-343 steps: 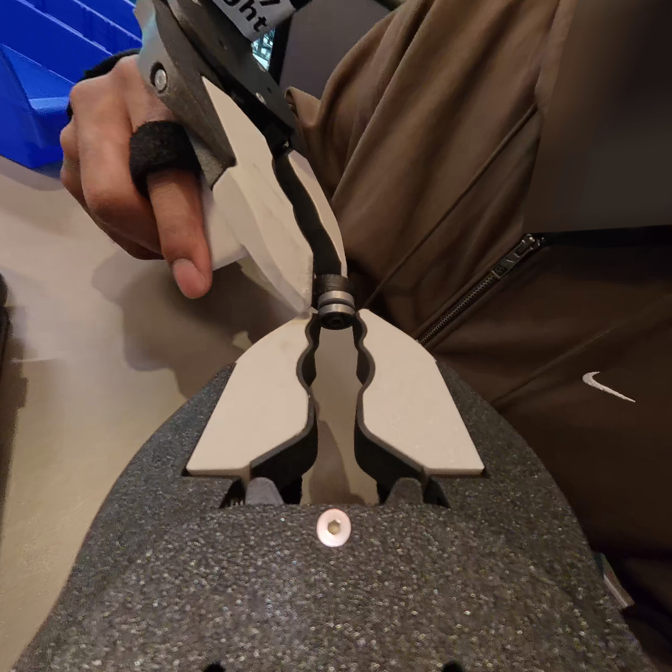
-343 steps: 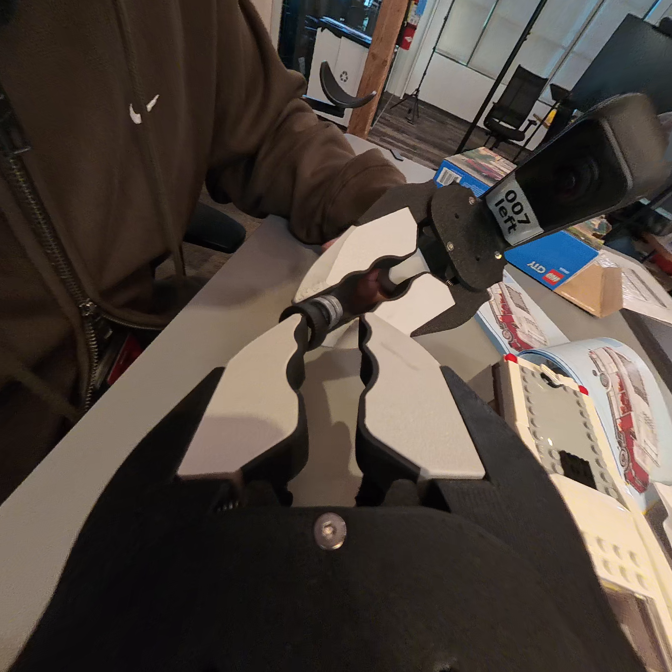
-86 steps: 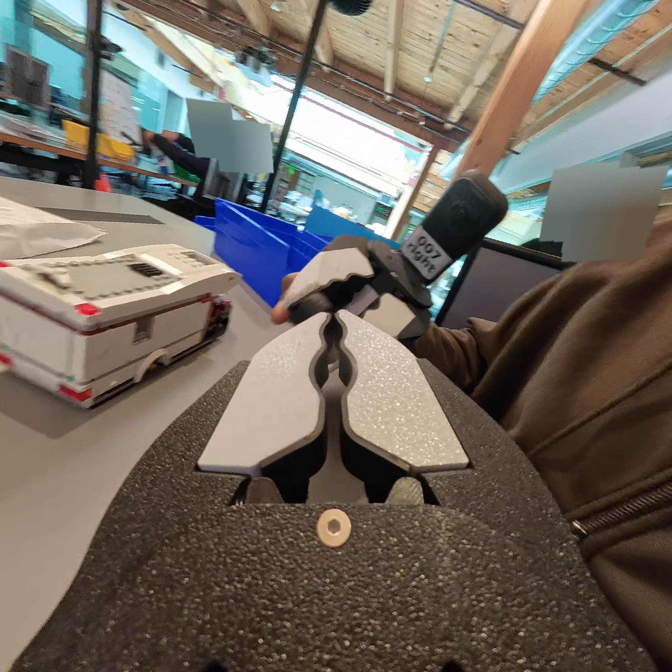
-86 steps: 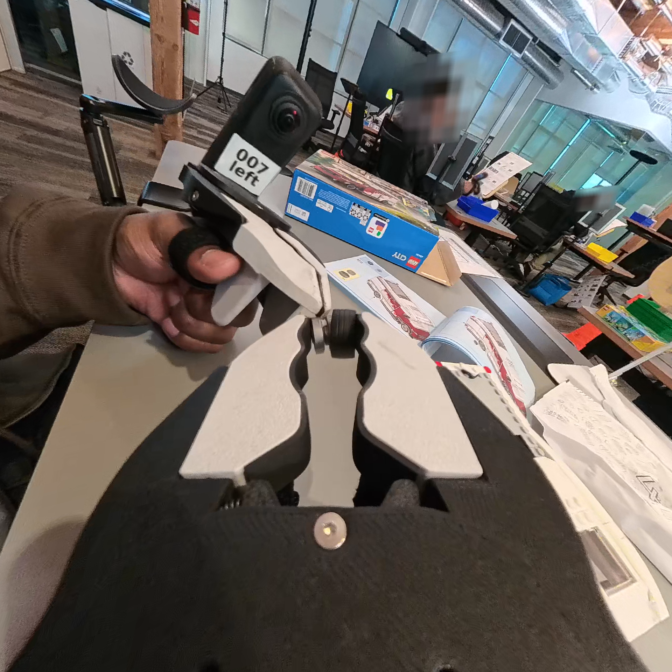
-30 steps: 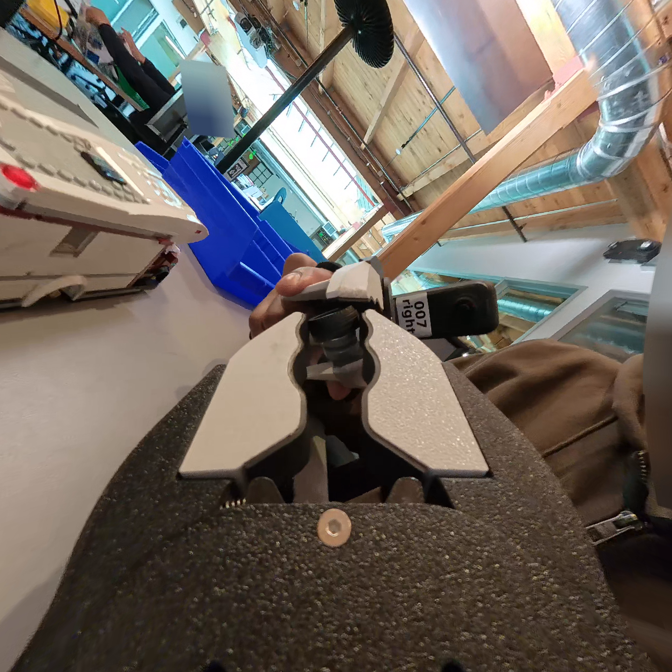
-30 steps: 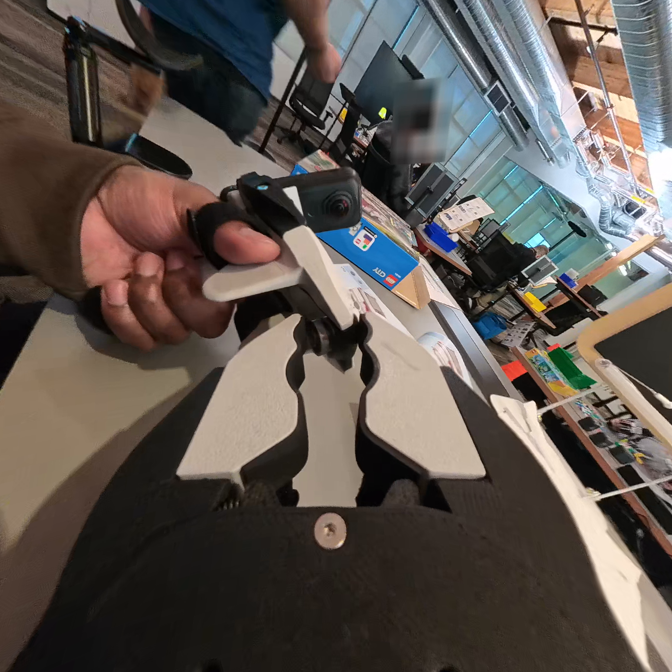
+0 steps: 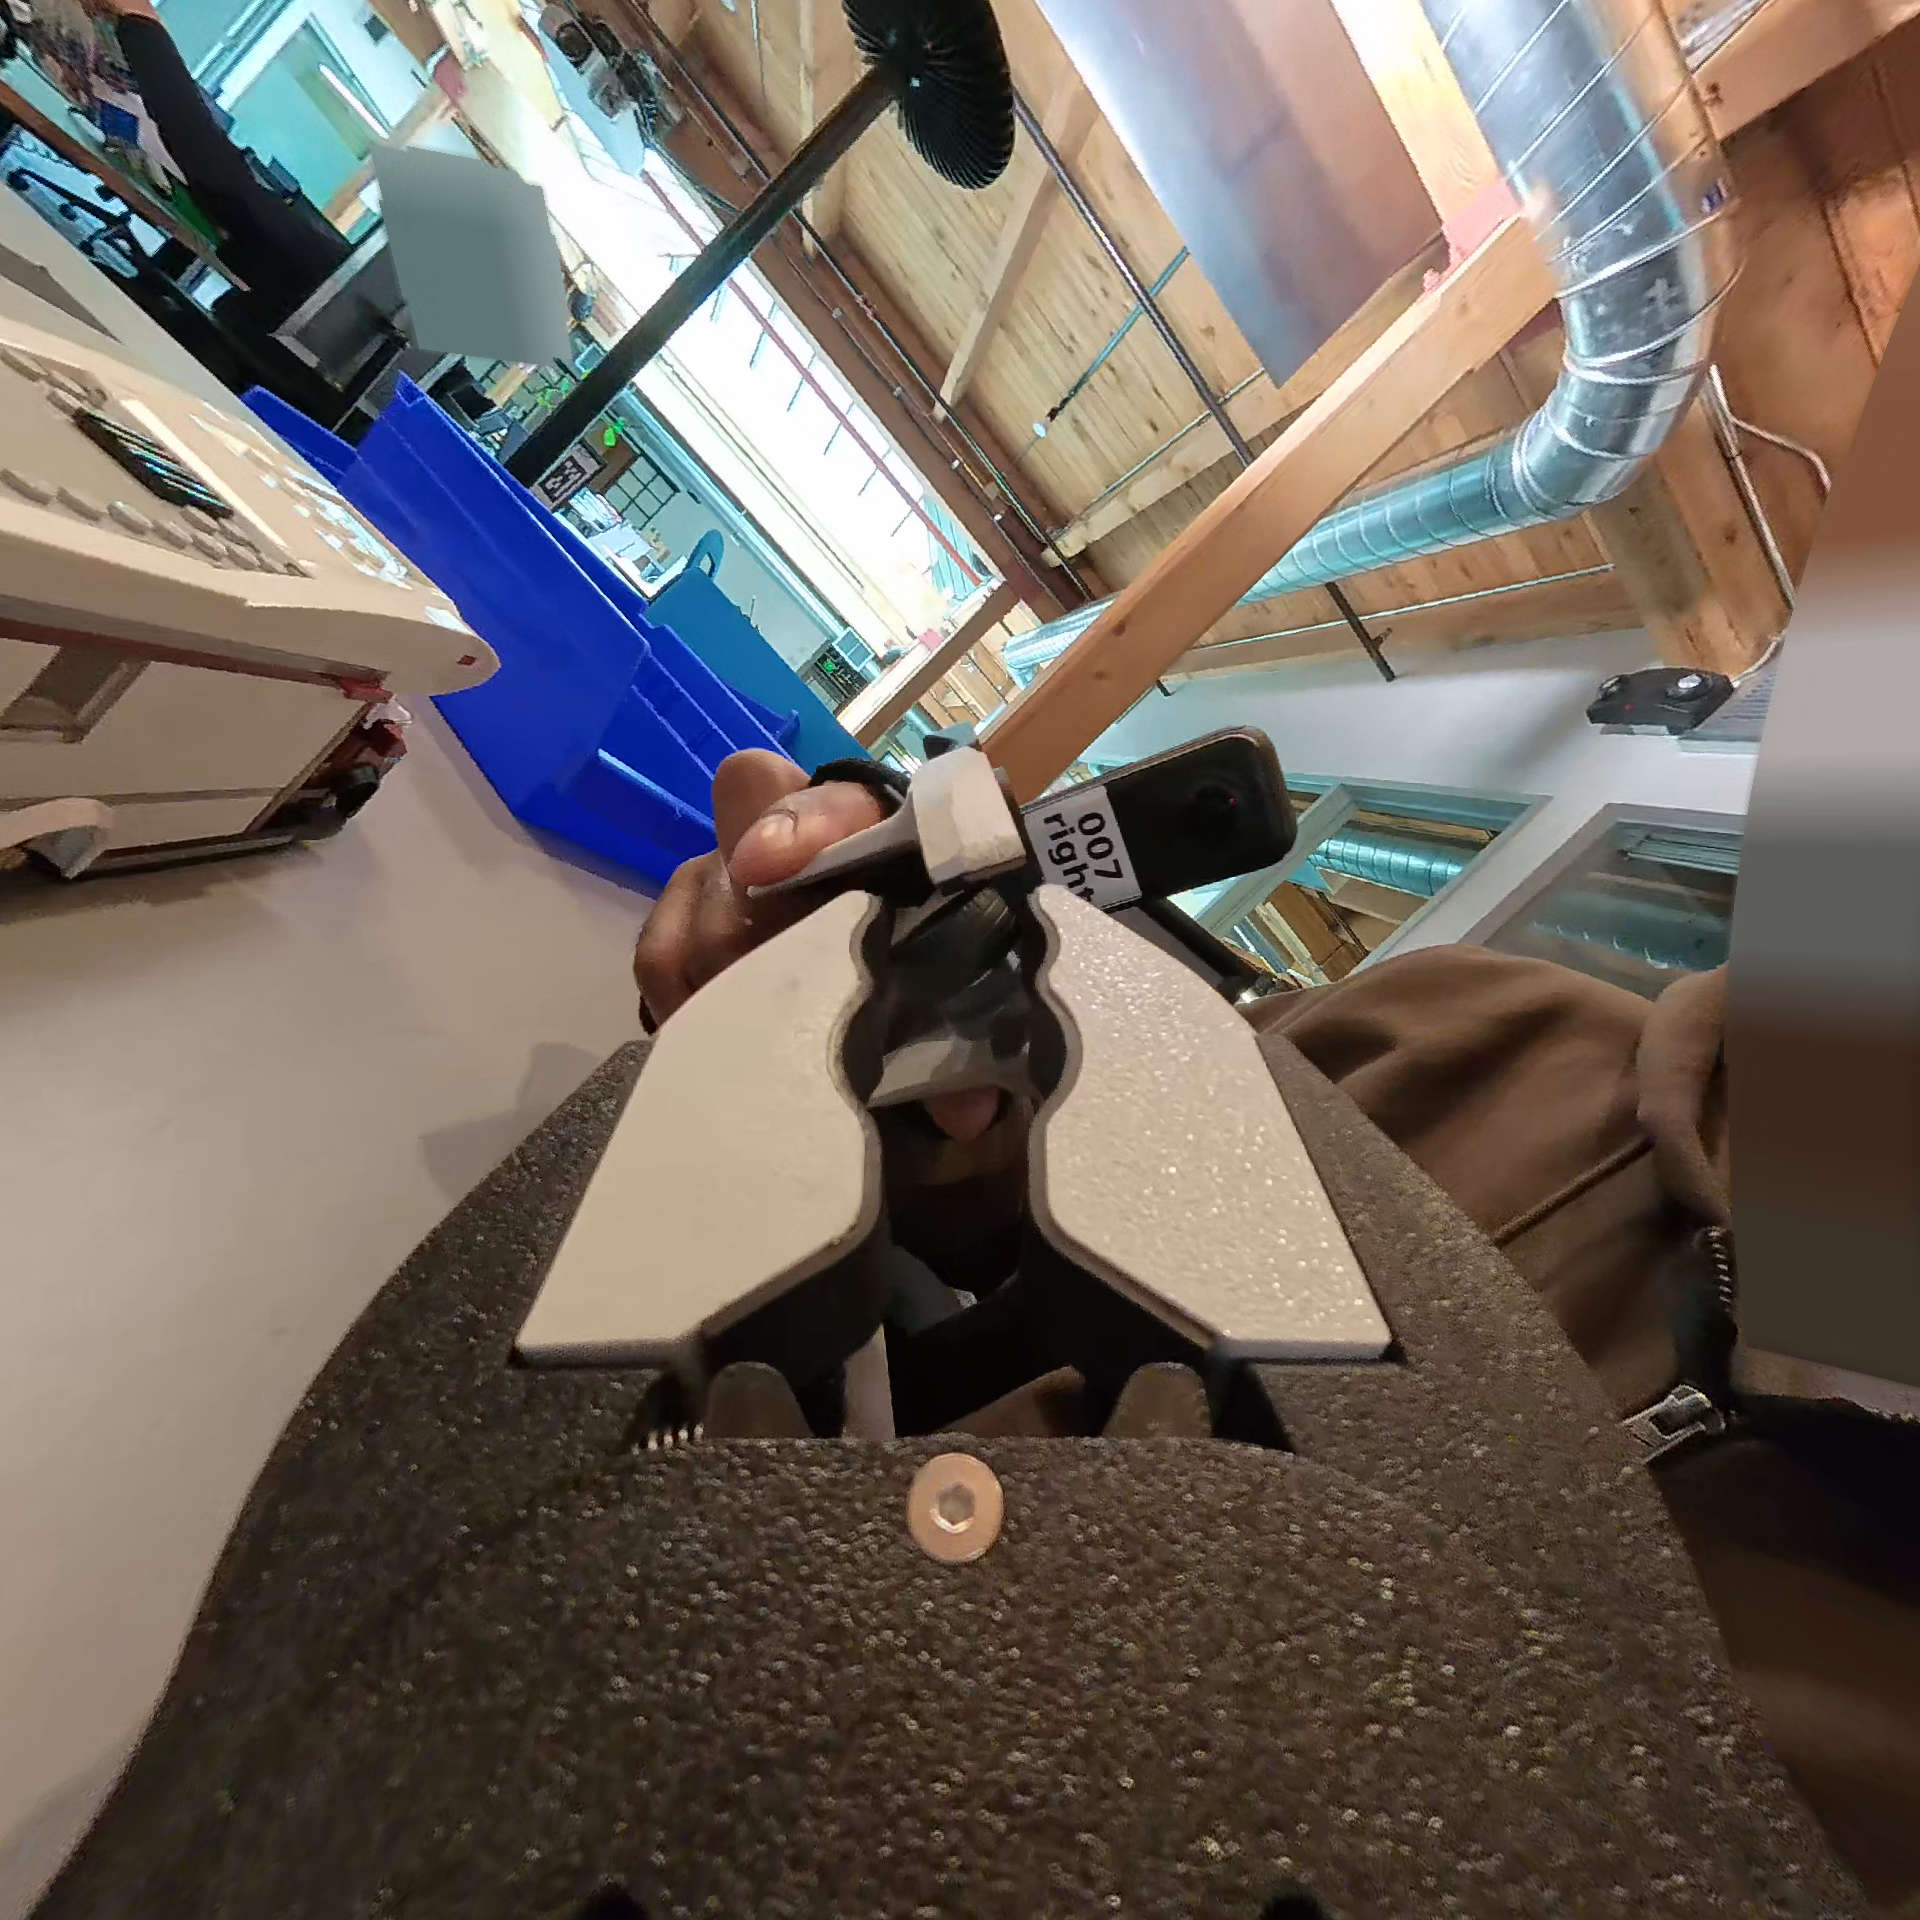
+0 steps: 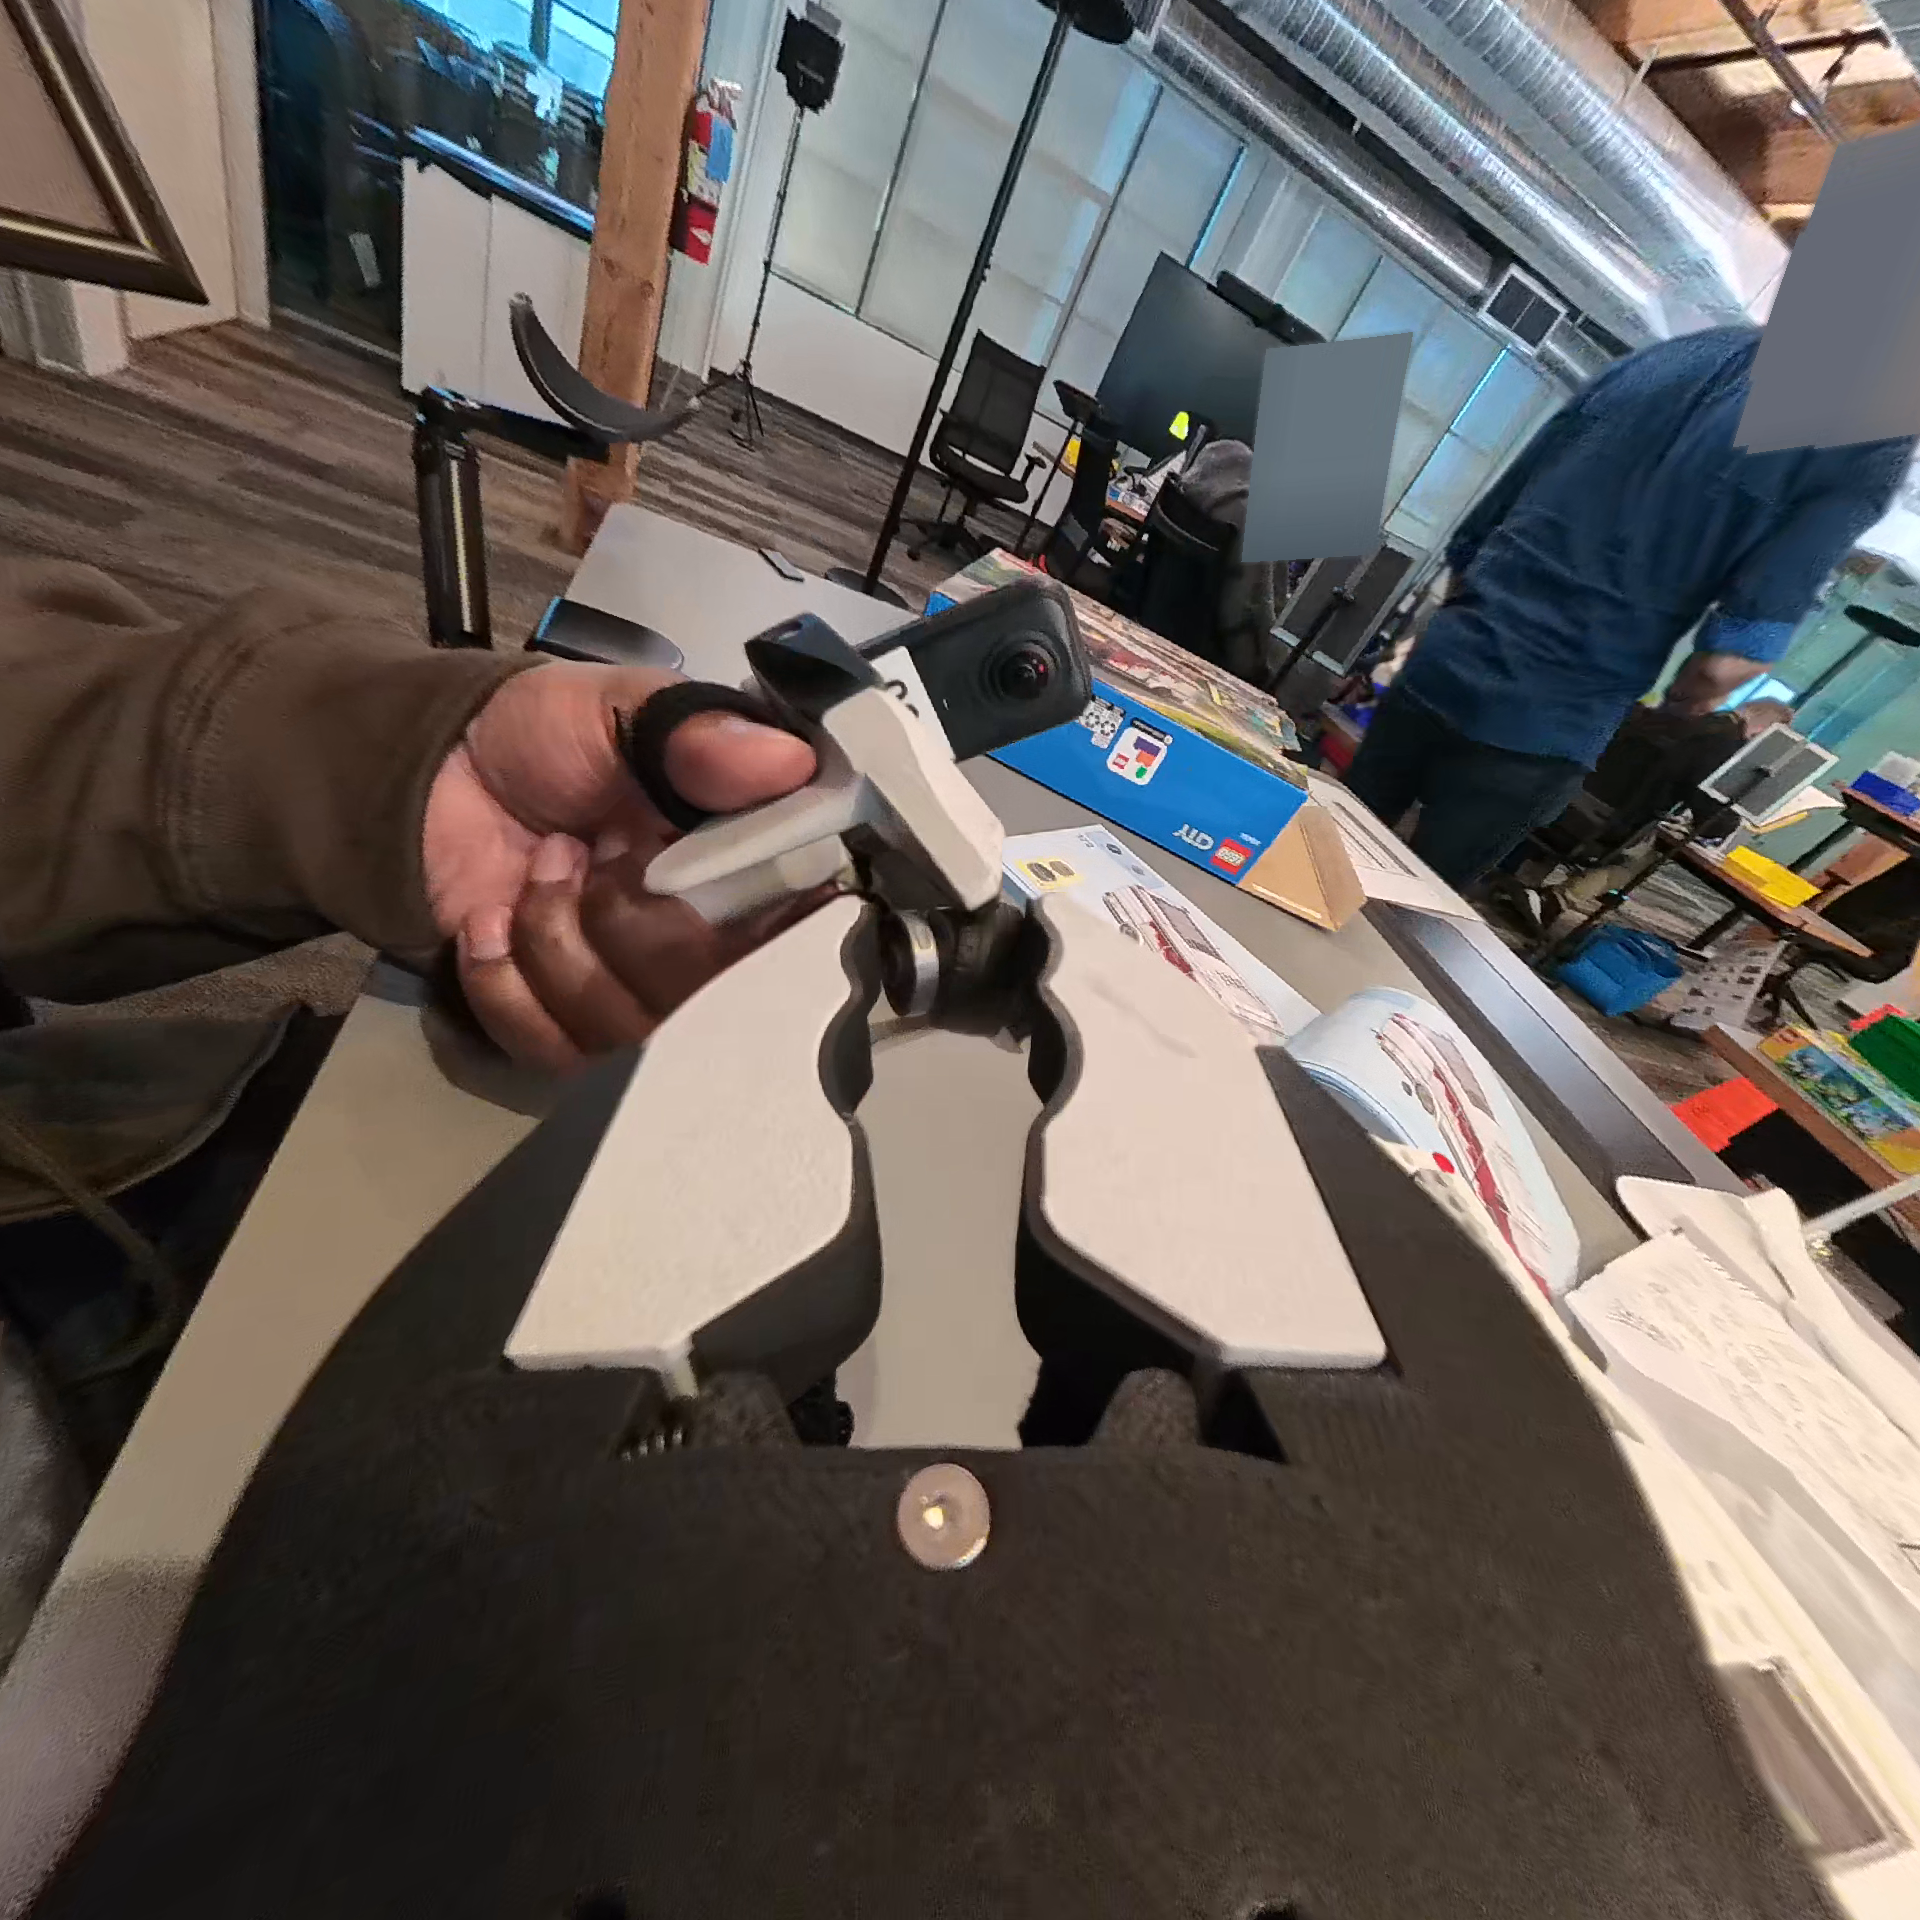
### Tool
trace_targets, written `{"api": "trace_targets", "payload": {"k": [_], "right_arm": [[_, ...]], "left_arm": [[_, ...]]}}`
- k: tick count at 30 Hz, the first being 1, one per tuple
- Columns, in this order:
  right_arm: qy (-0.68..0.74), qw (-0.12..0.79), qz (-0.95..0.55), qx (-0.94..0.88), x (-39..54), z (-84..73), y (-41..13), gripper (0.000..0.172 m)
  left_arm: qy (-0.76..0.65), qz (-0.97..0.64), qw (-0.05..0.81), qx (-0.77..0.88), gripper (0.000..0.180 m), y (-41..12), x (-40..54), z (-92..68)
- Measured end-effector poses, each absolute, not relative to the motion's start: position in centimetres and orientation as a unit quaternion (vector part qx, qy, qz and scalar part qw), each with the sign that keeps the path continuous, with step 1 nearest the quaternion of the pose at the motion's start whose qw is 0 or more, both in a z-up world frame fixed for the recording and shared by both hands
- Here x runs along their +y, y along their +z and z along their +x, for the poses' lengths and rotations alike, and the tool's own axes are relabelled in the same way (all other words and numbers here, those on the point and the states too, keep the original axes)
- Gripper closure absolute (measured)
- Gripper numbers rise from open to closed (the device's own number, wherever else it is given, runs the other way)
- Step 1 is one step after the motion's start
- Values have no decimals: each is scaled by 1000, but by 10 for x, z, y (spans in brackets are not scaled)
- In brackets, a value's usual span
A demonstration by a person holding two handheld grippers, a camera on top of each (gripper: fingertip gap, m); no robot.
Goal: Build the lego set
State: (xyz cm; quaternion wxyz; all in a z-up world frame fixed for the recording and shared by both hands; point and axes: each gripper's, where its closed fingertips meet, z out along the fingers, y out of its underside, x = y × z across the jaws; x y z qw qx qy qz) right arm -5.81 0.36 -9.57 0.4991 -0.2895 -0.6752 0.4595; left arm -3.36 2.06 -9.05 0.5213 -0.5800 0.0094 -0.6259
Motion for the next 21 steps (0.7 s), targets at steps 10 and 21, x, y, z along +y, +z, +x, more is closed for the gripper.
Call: {"api": "trace_targets", "payload": {"k": [10, 21], "right_arm": [[418, 476, -289, -718, 7, -55, -102, 146], [450, 478, -287, -698, 3, -61, -94, 165]], "left_arm": [[-556, -633, 538, 19, 160, -101, 24, -41], [-526, -625, 575, 52, 152, -96, 21, -44]]}}
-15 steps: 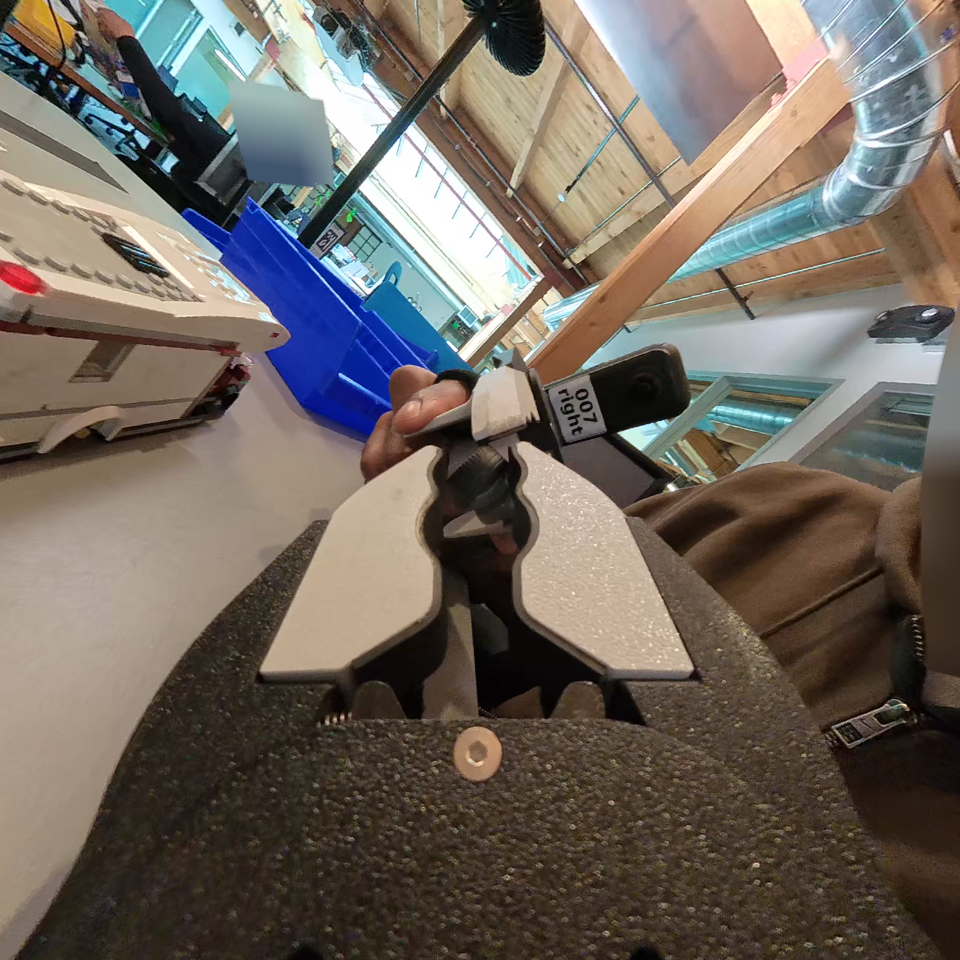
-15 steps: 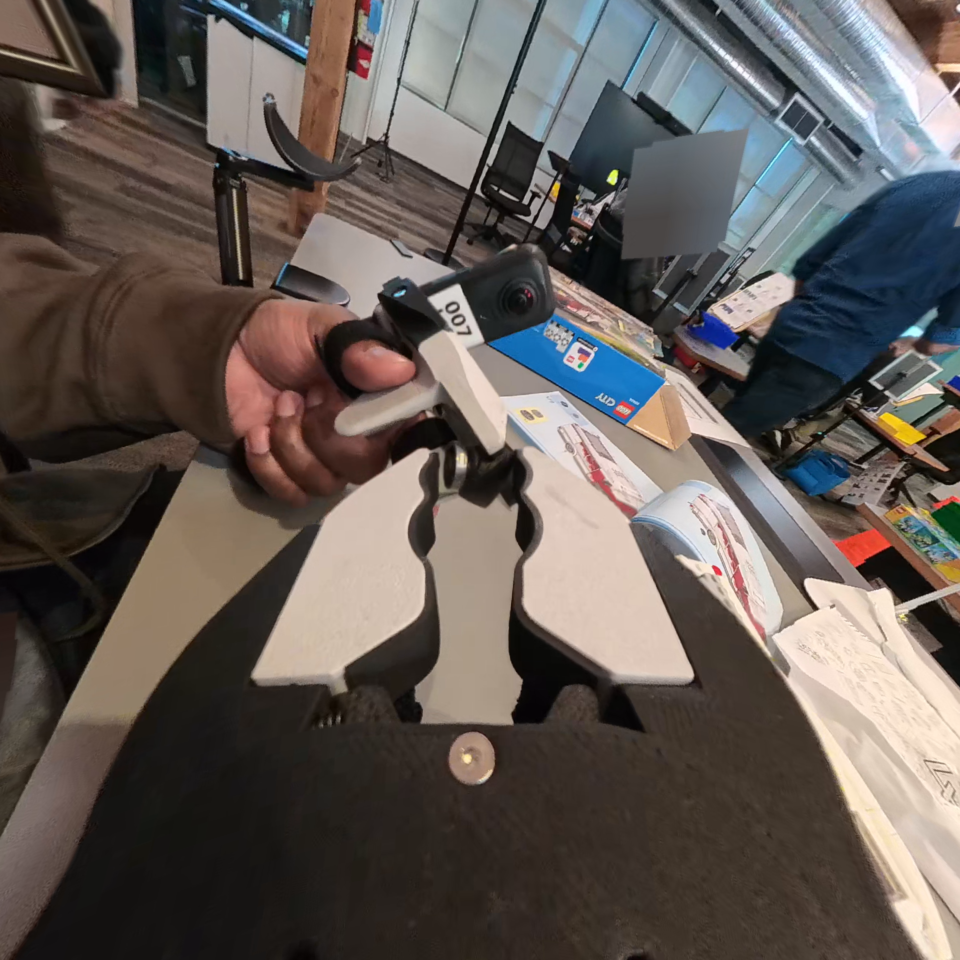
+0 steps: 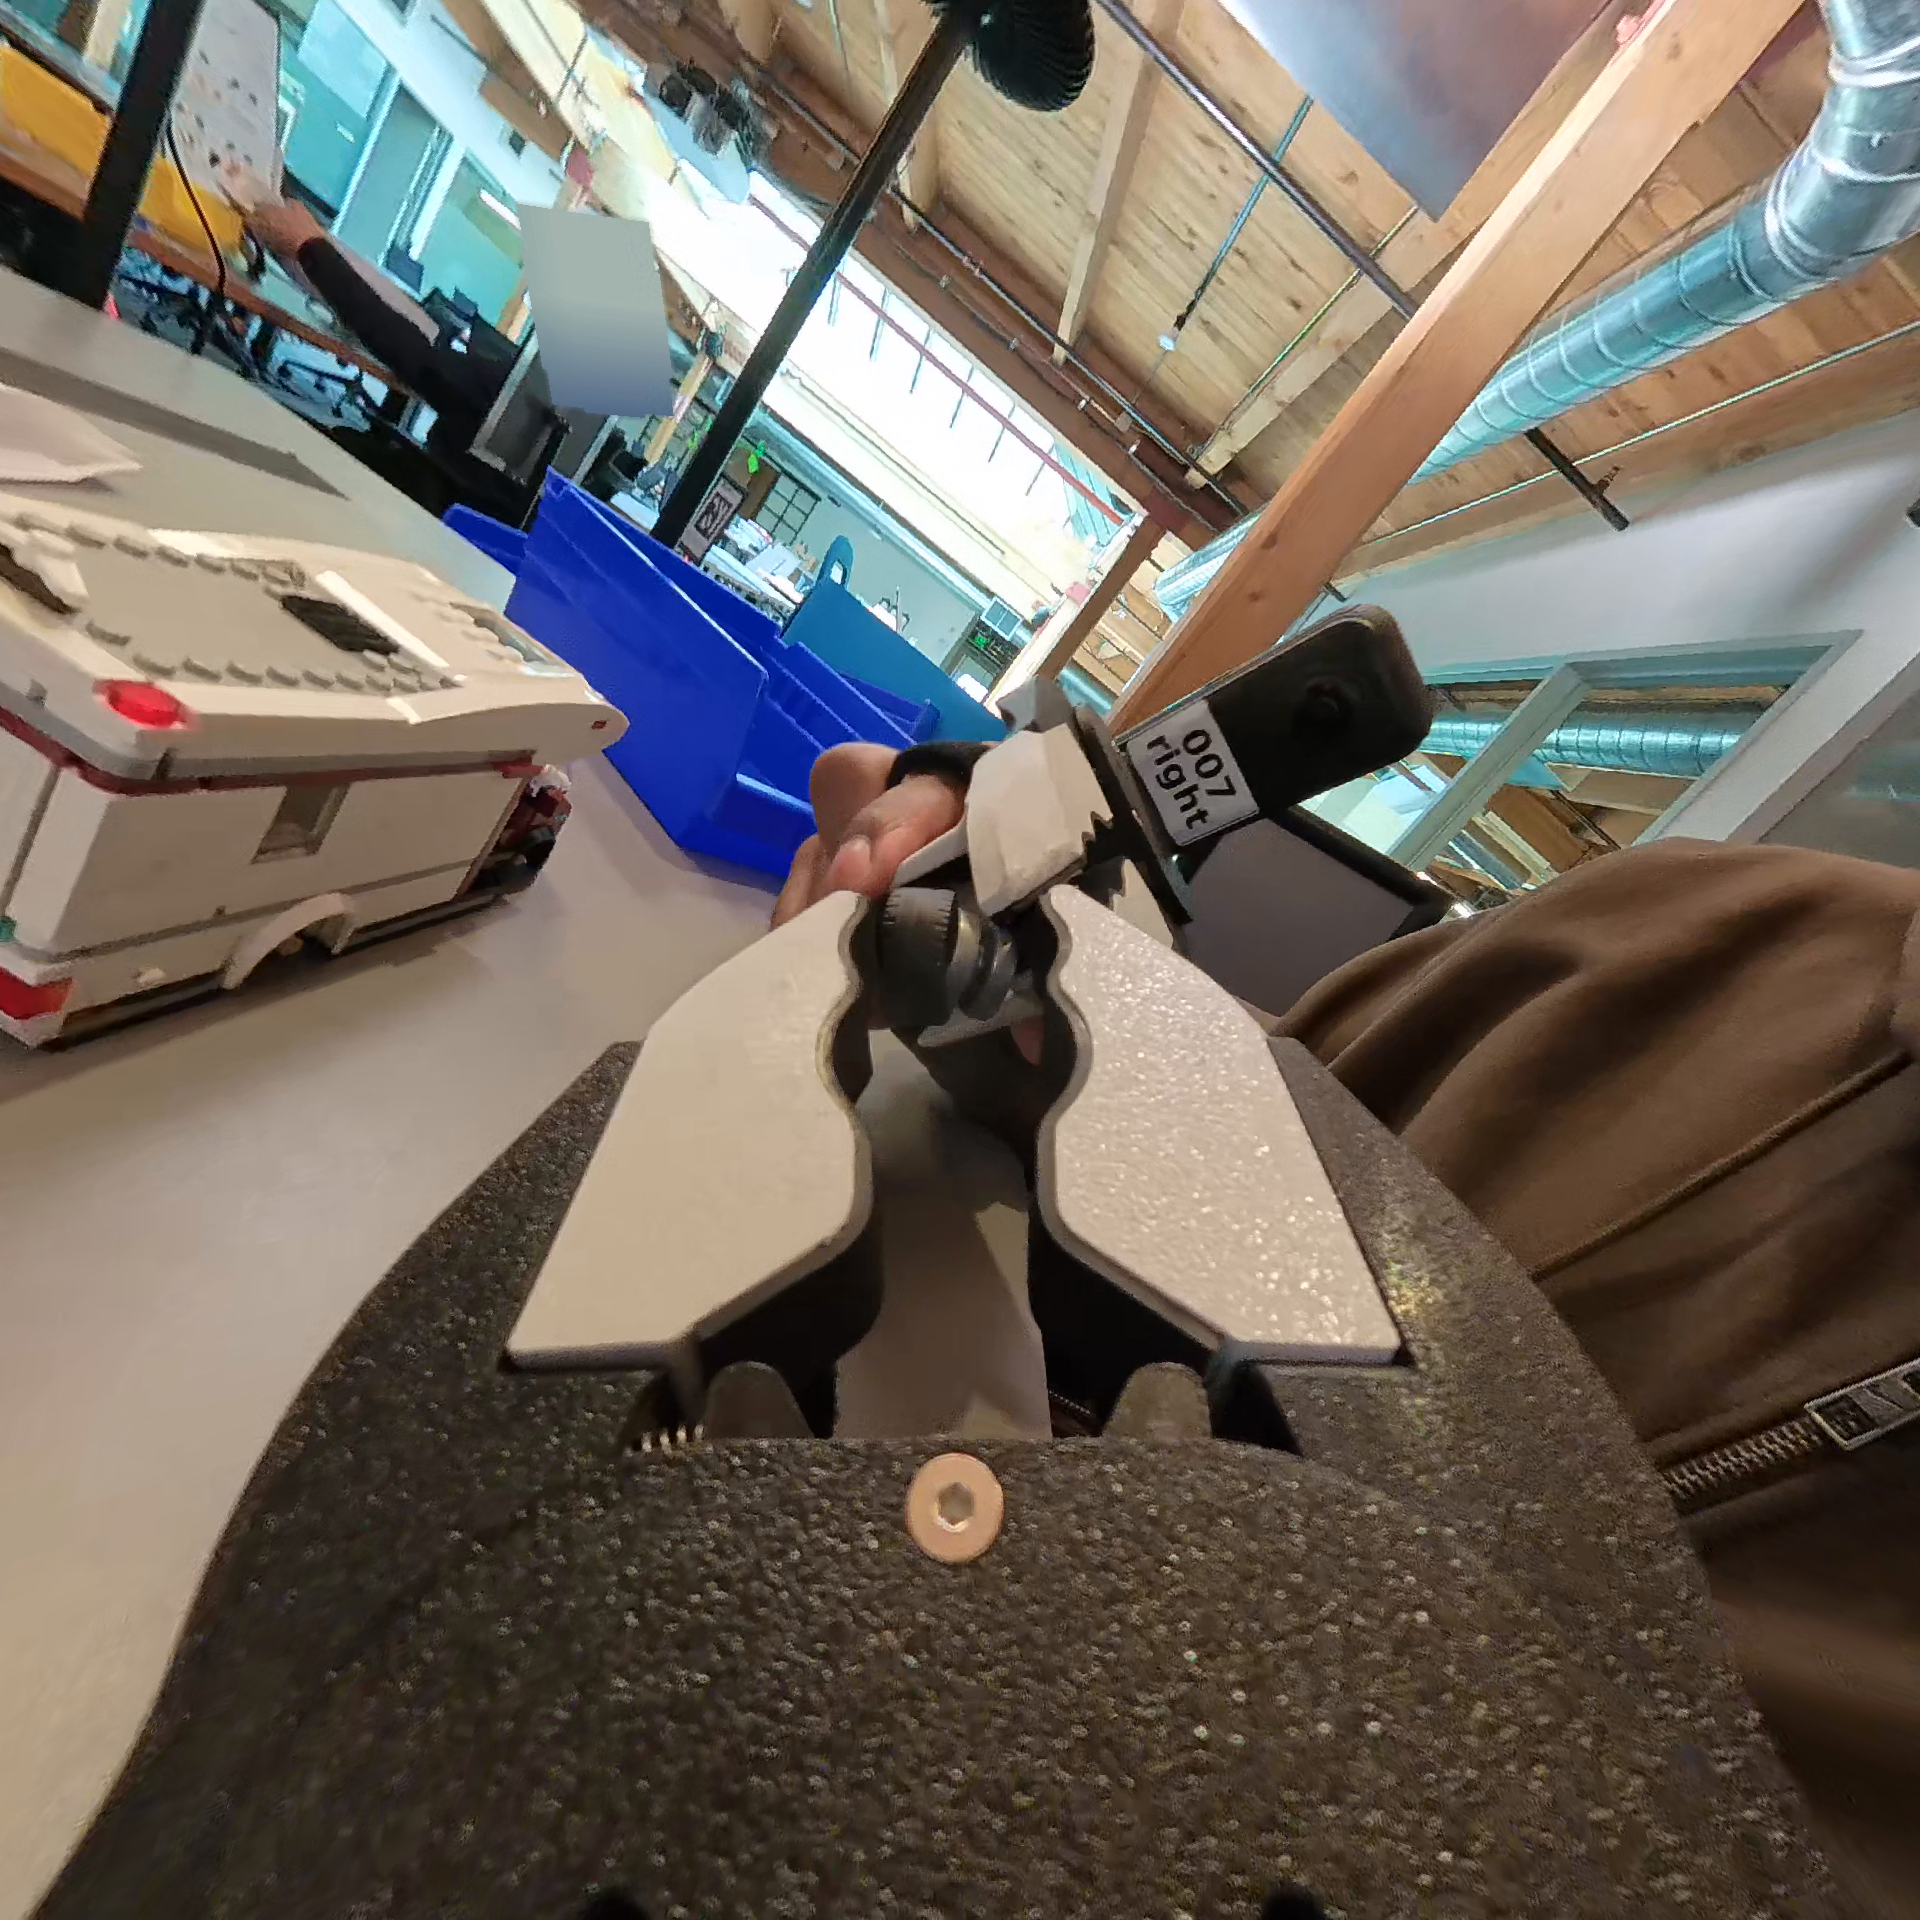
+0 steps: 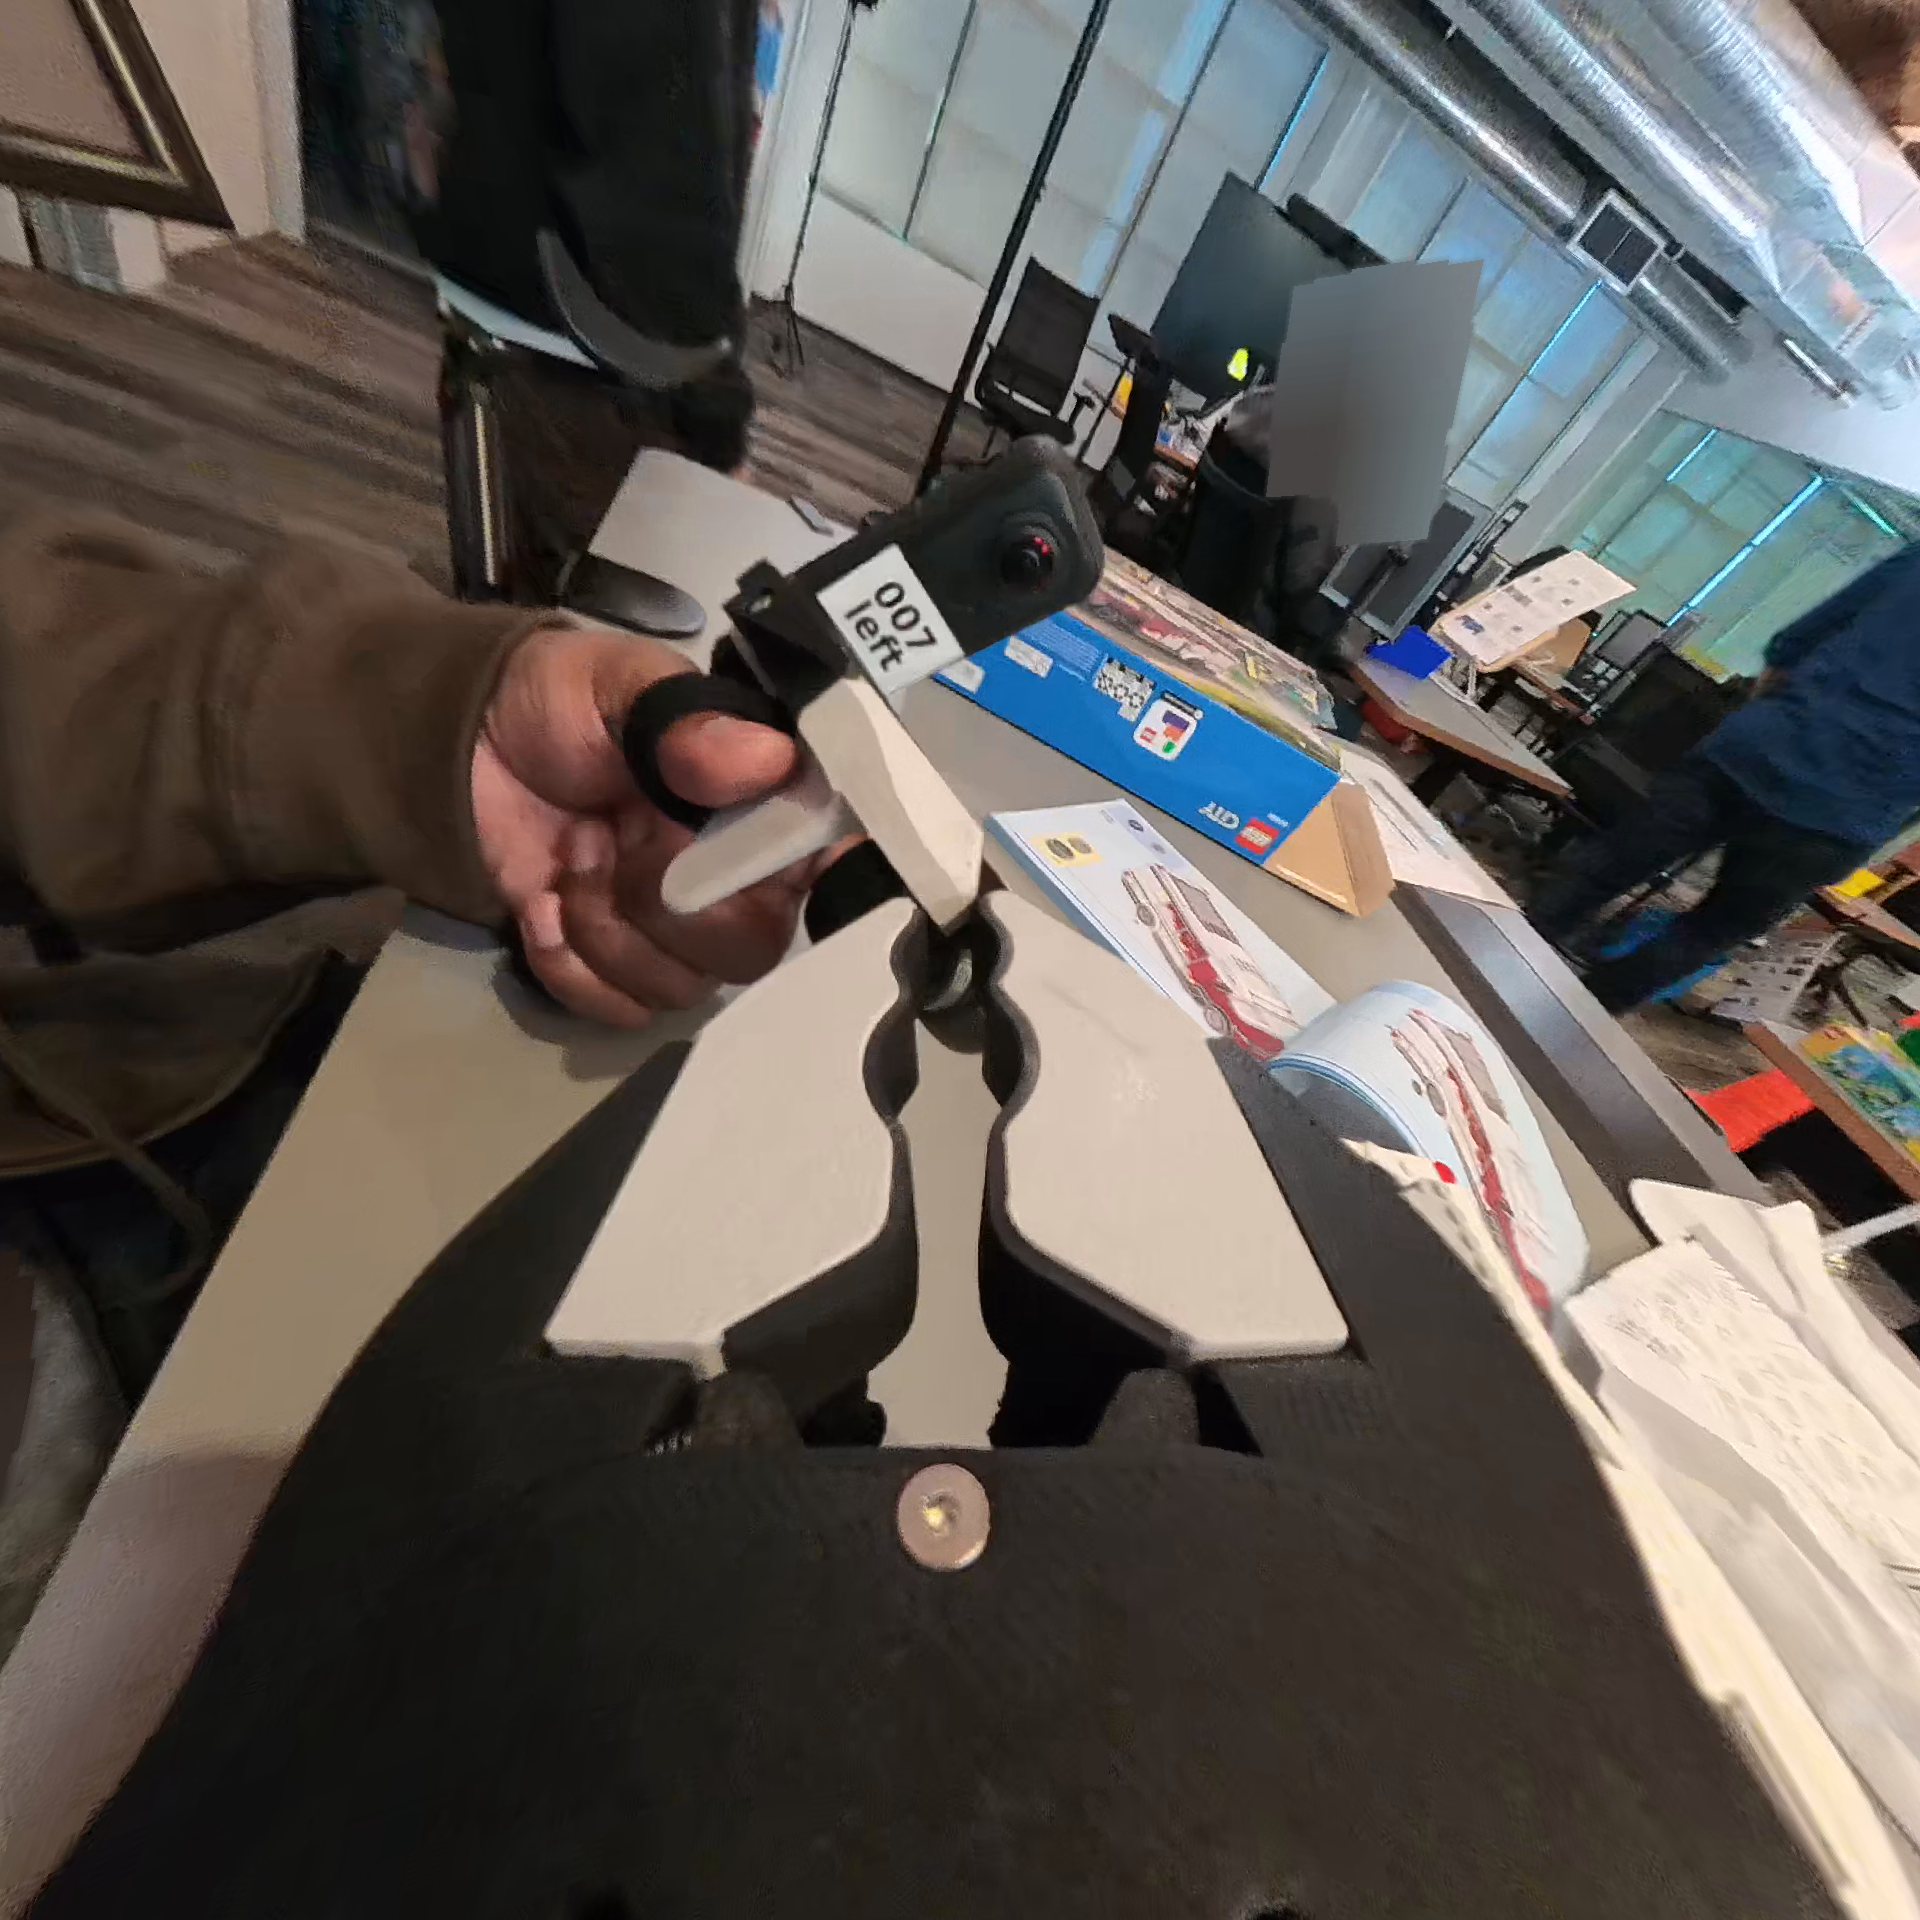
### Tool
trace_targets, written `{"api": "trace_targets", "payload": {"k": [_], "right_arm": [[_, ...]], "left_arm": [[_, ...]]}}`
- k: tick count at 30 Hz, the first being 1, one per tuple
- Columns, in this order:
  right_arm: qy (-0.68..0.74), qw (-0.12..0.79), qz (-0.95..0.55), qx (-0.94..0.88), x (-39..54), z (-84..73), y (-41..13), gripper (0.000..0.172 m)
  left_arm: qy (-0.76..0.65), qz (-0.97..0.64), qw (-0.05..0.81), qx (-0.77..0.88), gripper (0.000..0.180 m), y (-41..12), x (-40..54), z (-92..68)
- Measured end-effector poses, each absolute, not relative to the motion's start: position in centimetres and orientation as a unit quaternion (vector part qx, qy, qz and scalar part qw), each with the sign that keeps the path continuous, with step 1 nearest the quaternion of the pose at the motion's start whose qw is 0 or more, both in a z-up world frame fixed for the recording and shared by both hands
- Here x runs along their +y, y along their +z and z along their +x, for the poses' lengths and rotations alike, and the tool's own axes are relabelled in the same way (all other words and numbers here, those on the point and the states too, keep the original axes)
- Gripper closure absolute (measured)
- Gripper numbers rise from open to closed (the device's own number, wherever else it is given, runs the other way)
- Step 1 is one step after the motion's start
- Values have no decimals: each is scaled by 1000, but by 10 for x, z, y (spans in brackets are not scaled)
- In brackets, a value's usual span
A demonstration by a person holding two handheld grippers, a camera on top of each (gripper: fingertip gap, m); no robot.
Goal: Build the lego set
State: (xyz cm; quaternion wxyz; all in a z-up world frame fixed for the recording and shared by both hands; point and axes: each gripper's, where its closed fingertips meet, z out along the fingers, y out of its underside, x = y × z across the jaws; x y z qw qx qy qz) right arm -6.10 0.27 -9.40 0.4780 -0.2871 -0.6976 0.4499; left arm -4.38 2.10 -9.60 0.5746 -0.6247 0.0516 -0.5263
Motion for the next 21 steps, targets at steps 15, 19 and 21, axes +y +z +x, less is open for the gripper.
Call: {"api": "trace_targets", "payload": {"k": [15, 19, 21], "right_arm": [[421, 512, -306, -683, 16, -67, -103, 146], [400, 520, -306, -690, 18, -69, -109, 148], [391, 527, -298, -693, 16, -70, -109, 147]], "left_arm": [[-560, -572, 598, 34, 168, -82, 15, -59], [-561, -573, 597, 24, 177, -83, 16, -60], [-554, -584, 593, 20, 174, -86, 19, -59]]}}
